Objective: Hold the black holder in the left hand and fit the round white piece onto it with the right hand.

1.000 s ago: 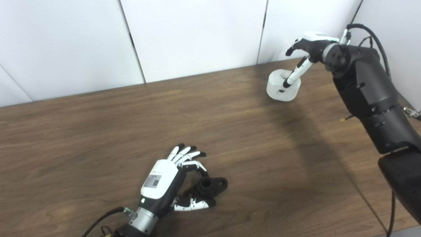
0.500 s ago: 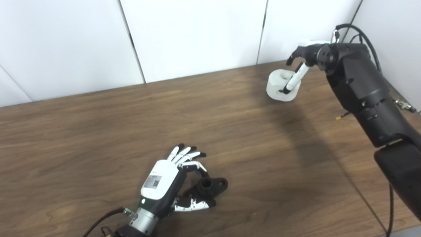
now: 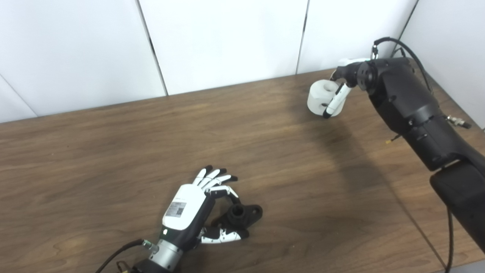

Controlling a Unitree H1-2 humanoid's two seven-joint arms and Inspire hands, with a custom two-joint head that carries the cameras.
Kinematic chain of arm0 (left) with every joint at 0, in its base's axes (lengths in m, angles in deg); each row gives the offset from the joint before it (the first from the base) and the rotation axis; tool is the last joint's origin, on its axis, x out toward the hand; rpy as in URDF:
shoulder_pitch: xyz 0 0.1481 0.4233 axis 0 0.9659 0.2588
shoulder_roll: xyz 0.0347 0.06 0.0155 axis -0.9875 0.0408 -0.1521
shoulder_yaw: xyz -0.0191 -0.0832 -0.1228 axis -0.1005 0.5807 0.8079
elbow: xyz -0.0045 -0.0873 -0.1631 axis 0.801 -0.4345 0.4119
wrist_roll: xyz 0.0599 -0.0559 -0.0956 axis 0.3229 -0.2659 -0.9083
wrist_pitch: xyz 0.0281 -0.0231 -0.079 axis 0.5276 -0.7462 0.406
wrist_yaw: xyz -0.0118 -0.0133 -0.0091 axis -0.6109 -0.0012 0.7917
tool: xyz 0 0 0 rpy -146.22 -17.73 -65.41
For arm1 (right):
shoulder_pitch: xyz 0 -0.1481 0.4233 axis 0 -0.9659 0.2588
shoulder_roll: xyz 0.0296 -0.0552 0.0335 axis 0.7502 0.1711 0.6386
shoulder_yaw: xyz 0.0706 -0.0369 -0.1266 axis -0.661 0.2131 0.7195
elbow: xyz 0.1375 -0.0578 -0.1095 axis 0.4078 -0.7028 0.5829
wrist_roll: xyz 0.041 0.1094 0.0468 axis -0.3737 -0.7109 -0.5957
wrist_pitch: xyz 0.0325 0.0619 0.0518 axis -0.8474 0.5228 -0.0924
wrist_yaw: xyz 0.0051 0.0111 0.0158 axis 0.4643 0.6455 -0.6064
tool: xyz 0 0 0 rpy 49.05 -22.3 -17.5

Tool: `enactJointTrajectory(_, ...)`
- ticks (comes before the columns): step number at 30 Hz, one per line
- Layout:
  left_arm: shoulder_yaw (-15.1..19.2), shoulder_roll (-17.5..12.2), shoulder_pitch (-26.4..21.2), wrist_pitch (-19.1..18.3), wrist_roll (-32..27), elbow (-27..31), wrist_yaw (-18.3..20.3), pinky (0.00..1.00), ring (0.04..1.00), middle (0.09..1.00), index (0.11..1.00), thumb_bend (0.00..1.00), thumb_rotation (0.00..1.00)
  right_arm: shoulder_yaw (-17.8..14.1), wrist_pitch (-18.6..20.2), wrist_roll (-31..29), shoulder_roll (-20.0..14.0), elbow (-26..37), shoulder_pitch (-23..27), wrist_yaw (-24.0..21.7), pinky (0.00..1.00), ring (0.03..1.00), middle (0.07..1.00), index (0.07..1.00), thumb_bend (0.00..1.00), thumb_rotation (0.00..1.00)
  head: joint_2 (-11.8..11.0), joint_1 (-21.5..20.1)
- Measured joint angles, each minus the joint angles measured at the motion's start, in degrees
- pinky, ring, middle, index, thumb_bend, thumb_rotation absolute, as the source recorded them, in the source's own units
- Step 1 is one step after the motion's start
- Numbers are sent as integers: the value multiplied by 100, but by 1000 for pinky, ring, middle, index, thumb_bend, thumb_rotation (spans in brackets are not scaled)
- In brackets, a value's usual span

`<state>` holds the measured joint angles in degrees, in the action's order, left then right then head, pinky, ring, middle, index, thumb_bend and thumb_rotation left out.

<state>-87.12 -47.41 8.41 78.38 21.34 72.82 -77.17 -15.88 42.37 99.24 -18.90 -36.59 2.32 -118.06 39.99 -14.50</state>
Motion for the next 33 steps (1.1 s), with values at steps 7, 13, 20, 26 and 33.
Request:
enactJointTrajectory(7, -7, 1, 0, -3, 11, 2, -8, 1000, 915, 829, 489, 512, 62, 12, -5, -110, 1, -38, 0, 233, 1000, 1000, 1000, 801, 964, 387, 18, 18)
enactJointTrajectory(13, -17, 1, 0, -10, 17, 6, -15, 1000, 912, 827, 489, 512, 62, 48, -24, -224, -1, -37, -1, 378, 1000, 1000, 1000, 795, 954, 400, 18, 26)
enactJointTrajectory(20, -29, 2, 8, -26, 19, 23, -17, 1000, 912, 825, 489, 512, 61, 120, -22, -265, -17, -37, -1, 450, 1000, 1000, 1000, 780, 947, 375, 35, 35)
enactJointTrajectory(26, -37, 2, 6, -16, 20, 23, -23, 1000, 912, 823, 489, 512, 61, 203, -61, -375, -108, -44, 0, 451, 1000, 1000, 1000, 770, 954, 396, 35, 35)
enactJointTrajectory(33, -35, 2, 6, -20, 21, 22, -24, 1000, 908, 821, 489, 512, 61, 217, -49, -438, -198, -39, 13, 451, 1000, 1000, 993, 752, 941, 375, 26, 53)
